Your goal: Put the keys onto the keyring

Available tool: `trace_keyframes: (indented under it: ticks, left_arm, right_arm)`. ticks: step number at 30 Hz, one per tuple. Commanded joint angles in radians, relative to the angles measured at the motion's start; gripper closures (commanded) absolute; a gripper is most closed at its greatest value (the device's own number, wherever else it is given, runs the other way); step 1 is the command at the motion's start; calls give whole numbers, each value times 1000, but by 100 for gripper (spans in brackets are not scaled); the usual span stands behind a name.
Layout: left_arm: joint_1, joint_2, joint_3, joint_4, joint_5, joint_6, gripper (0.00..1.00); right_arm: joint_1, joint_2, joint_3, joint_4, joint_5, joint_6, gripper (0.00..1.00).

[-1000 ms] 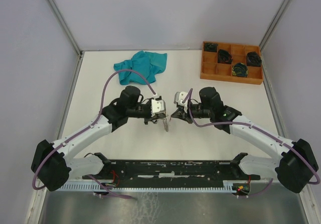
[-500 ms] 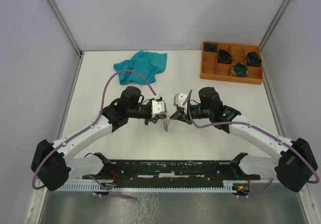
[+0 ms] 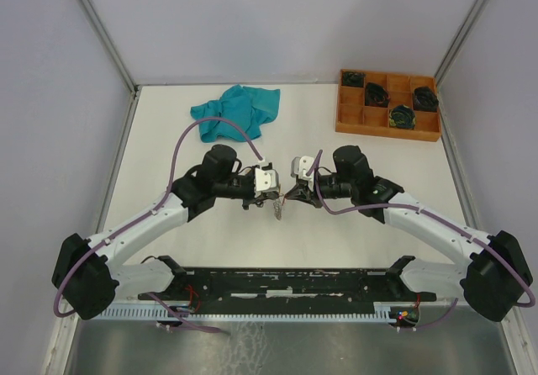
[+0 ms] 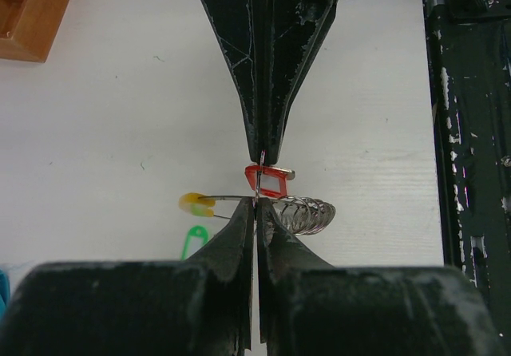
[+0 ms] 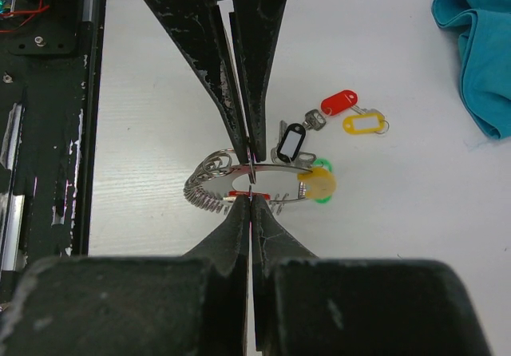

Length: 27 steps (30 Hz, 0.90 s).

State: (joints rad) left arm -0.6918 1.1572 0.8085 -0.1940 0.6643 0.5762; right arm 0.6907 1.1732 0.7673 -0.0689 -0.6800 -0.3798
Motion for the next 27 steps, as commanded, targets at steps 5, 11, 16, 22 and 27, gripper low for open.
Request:
trace_keyframes:
  ticks: [5, 11, 16, 22, 27]
  left_arm:
    - [-6, 5, 21, 15, 38, 1, 97]
    - [-7, 10, 21, 15, 41, -3, 97]
    - [-8, 13, 23, 13, 47, -2, 97]
    - [-7, 6, 23, 10, 29, -2, 97]
    - [-7, 6, 22, 11, 30, -4, 97]
  right_arm:
    - [-4, -19, 2, 49, -5, 5, 99]
    - [-5, -20, 0, 50, -3, 4, 99]
    - [-5, -21, 0, 42, 12, -1, 99]
    - [-5, -27, -2, 24, 19, -7, 99]
    - [-5, -19, 0, 22, 10, -8, 99]
